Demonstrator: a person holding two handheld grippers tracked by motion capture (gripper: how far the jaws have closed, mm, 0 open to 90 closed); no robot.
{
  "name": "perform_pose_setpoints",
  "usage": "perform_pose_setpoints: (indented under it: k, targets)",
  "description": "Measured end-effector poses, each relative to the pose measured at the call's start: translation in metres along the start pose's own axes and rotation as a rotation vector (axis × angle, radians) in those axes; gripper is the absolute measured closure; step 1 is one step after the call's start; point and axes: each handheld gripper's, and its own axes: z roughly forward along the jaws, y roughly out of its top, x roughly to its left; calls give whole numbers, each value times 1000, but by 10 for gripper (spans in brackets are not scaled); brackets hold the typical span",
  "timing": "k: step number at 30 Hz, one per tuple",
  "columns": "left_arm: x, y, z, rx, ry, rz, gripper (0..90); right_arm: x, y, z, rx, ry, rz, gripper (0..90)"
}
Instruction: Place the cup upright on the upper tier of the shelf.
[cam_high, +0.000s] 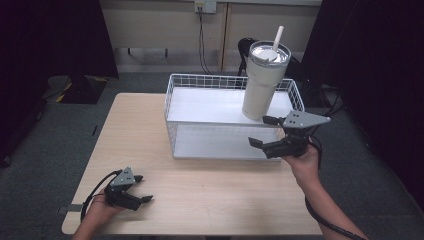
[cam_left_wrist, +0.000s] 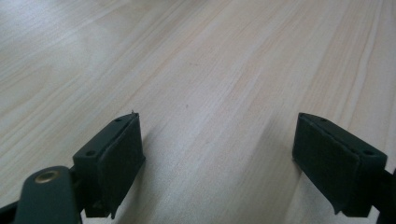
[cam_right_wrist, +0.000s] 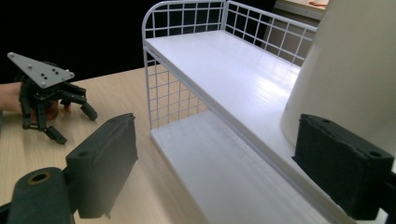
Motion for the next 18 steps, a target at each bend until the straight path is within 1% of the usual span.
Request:
perform_pose_setpoints:
  k: [4, 9, 13, 16, 18]
  targets:
    - [0, 0, 0, 0, 0, 0, 157, 5, -6, 0, 12, 13, -1, 125]
    - [0, 0, 0, 0, 0, 0, 157, 11, -15, 0, 12, 28, 2, 124]
    - [0, 0, 0, 0, 0, 0, 157, 17, -23, 1, 28, 38, -10, 123]
    - [0, 0, 0, 0, 0, 0, 157, 20, -27, 0, 28, 42, -12, 123]
    - [0, 0, 0, 0, 0, 1, 157, 23, -32, -1, 29, 49, -6, 123]
